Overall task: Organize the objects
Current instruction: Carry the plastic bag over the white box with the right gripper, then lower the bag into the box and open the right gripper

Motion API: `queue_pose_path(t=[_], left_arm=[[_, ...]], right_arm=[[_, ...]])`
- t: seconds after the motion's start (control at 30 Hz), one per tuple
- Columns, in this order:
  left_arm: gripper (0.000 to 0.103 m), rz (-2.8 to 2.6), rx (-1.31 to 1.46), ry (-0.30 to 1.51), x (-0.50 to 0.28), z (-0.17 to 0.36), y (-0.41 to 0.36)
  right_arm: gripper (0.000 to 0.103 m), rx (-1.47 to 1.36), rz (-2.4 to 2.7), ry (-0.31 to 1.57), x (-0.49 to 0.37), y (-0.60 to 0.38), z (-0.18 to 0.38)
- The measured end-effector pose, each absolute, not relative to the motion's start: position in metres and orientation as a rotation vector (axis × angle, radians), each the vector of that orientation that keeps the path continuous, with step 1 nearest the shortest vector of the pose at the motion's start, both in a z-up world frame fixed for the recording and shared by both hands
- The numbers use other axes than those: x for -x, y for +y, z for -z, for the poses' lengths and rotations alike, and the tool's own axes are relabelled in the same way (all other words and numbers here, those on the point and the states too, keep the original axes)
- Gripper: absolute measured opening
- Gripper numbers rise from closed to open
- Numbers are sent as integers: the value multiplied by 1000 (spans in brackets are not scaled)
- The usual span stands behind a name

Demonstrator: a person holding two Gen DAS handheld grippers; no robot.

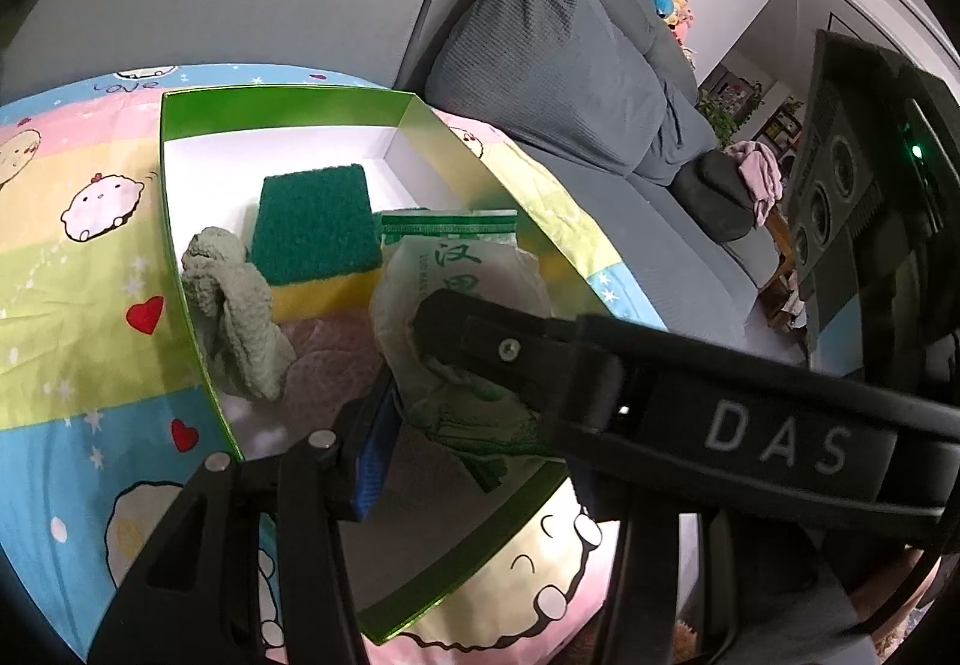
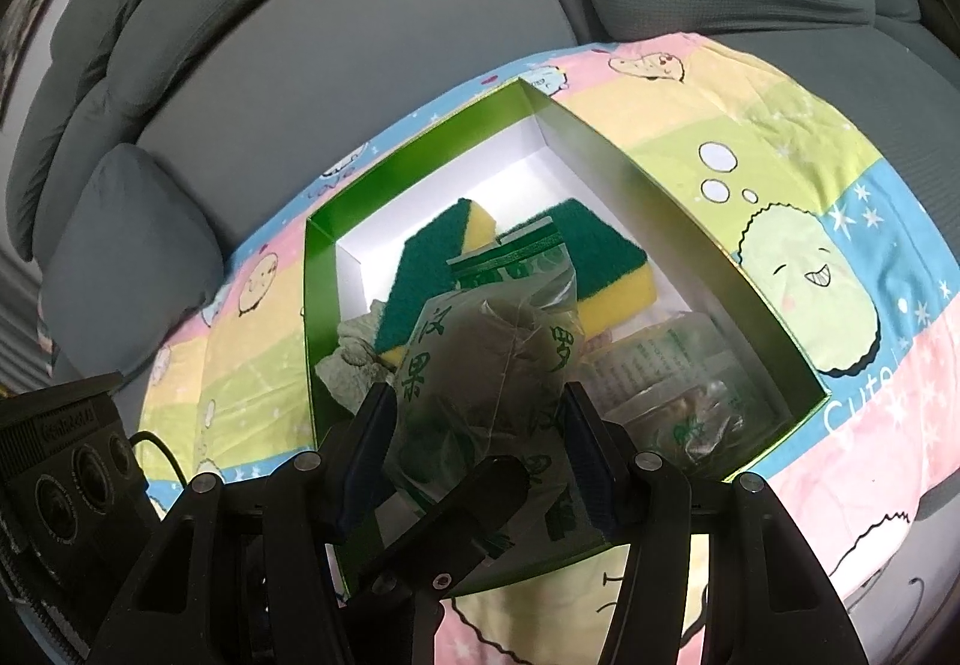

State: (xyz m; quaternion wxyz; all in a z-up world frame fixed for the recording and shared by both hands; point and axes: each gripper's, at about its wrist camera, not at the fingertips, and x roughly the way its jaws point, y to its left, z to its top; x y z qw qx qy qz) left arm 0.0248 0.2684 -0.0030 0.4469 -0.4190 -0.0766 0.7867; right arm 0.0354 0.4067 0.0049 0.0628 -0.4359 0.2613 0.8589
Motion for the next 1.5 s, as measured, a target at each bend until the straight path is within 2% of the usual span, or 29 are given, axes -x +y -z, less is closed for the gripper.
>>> queue_pose_path(t=[0.5,0.83,0.93,0.97,1.17,1.33,1.4,1.5], left_arm=[[51,-1990,1082,-147,-22,5,272],[59,-2024,1112,-129,-25,4,273],[65,-2068,1114,-103,-29,1,271],[70,-2082,1119,-100,-28,0,270],[71,-2106,1106,-88,-31,-4,265],[78,-2117,1101,-87,-32,-7,260],[87,-2085,1103,-104,-34,-9,258],[89,-2103,1085,-96,-38,-15,256]], right_arm=[[58,1351,-2571,852,-32,412,4],[58,1339,-2570,888,-36,414,3],[58,1338,-2576,889,-37,413,2],[58,1328,-2580,891,-38,413,1],[58,1295,-2610,884,-41,410,-4],[58,1263,-2605,882,-46,409,-7],[58,1242,-2607,895,-49,410,-9],[58,1206,-2636,903,-53,408,-15]])
